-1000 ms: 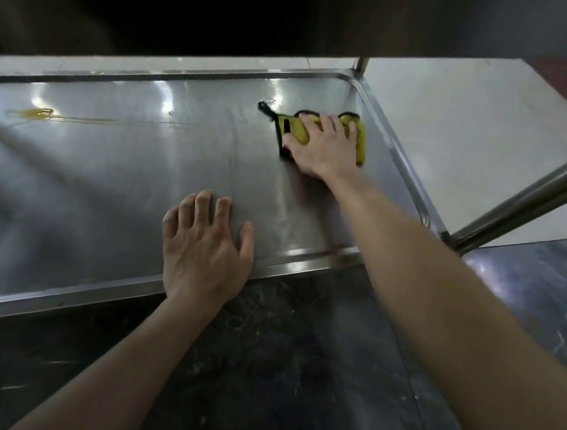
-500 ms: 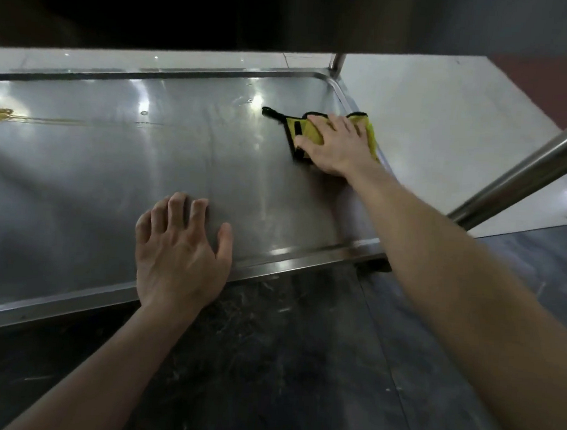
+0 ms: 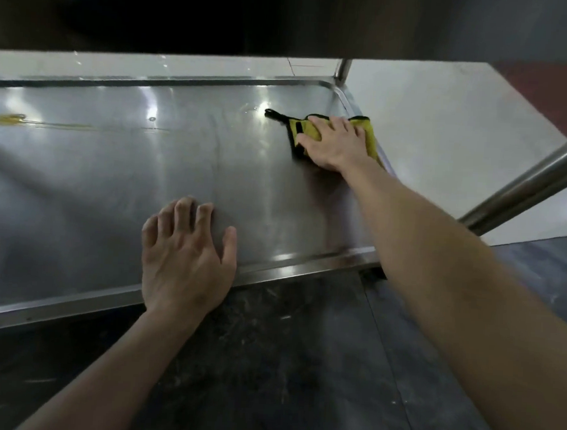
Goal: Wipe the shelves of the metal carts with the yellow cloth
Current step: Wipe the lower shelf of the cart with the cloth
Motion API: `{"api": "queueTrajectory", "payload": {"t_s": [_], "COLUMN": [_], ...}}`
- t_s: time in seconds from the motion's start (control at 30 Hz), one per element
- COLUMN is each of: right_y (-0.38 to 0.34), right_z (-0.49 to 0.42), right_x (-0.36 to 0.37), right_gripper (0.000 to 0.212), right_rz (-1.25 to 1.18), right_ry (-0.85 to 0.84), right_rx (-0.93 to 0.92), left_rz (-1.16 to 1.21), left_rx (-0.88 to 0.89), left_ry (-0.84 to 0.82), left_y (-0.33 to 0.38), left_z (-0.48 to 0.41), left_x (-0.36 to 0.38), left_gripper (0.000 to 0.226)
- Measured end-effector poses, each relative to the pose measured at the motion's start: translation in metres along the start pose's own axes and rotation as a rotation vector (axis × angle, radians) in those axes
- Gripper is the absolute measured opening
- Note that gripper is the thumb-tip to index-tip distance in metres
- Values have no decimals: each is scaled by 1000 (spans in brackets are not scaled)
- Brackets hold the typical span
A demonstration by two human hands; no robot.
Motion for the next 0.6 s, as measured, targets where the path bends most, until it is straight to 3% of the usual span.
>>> {"api": "queueTrajectory", "payload": {"t_s": [0.1,0.17,0.27,0.3,0.4,0.47,0.53,0.6], "right_y": [-7,-9,0,6,19,6,-21,-50], "right_z": [53,132,212,219,215,204,187,170], "right_x": [12,21,27,21,6,21,40,41], "right_gripper": [77,77,75,78,82,94,103,102], "right_rz": [-25,-20,-21,-24,-134,-111,-20,12], "right_ry": [38,74,-16,-14,97,74,58,87], "right_rx": [-60,-238,-411,-353,77,274,270,88], "left_rz": [9,12,4,4,22,34,16,-3], "left_rx": [-9,-5,4,5,7,5,4,10], "left_ry": [17,36,33,34,40,31,23,19], "left_y": [1,1,1,2,4,4,3,3], "left_z": [2,4,1,1,3,4,5,4], "left_x": [-3,-6,-4,-4,-7,-7,-7,-7], "left_gripper": [55,56,56,57,61,62,63,59]}}
Point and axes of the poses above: each hand's wrist, its own z-axis away from the middle knuckle, its own x-axis out of the palm, y = z × x, the point moved 9 cm from there along -z, towards the middle knuckle, and after that the axes turned 8 degrees about x, right-handed, at the moved point
